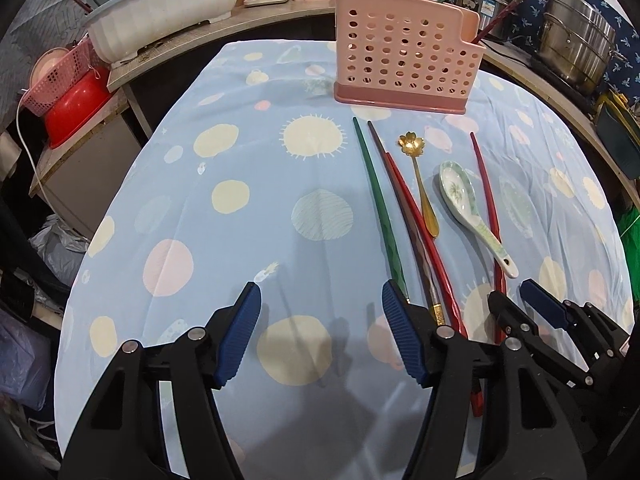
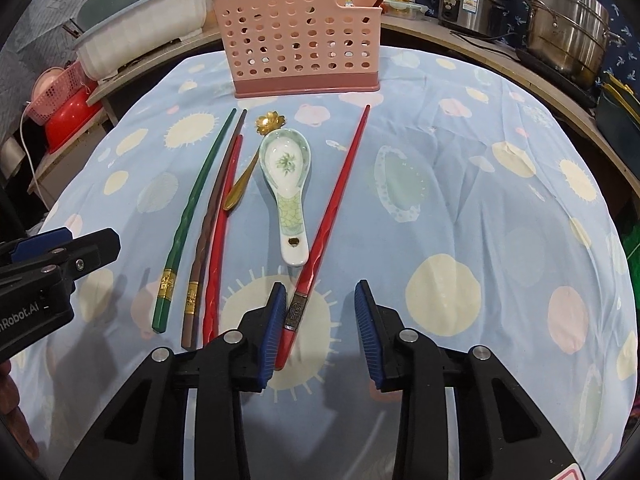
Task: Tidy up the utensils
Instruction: 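Move both open grippers back toward the red chopsticks and spoons, then close the right gripper on a red chopstick while the left grasps a green gold-banded one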
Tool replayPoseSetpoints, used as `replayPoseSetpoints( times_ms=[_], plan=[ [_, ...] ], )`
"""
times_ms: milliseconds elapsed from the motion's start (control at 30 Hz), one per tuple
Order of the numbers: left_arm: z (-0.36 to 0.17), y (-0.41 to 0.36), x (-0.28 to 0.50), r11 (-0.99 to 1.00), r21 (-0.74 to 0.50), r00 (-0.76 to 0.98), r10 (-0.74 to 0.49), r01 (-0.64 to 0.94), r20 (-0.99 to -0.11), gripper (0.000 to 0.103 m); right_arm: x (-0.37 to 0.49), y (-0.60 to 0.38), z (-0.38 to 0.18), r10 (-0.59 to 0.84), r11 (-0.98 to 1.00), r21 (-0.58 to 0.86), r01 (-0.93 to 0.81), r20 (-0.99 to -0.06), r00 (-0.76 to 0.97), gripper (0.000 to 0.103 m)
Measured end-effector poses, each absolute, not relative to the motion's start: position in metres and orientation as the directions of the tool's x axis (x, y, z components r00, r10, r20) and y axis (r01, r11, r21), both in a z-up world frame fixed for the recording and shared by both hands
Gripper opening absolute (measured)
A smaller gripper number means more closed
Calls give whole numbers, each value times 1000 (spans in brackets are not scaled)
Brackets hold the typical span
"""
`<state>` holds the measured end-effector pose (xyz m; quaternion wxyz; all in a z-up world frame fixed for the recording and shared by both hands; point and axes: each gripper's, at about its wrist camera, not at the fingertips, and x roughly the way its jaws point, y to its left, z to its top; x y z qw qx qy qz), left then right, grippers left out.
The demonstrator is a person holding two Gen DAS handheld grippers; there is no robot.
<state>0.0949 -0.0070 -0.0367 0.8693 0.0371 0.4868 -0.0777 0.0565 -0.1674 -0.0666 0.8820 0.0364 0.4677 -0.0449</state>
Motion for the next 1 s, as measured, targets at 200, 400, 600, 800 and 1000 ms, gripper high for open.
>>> replayPoseSetpoints(
  times_ms=[200,400,600,800,1000],
  plan=[
    [-40,-6,95,986,-19,505,-102,168,-857,60,53,-170,-67,-59,994,6,113,-827,559,23],
    [-47,-9,92,981,-65,480,-146,183,-865,60,45,-182,-67,-53,991,24,131,-831,554,9],
    [-53,-21,87,972,-96,451,-186,215,-873,60,38,-188,-66,-48,989,38,143,-833,551,7],
    [-62,-32,86,966,-98,428,-195,239,-882,50,34,-191,-66,-44,988,45,148,-834,550,7],
    [-68,-33,87,966,-80,435,-184,247,-881,32,34,-191,-67,-45,988,44,148,-834,551,7]
  ],
)
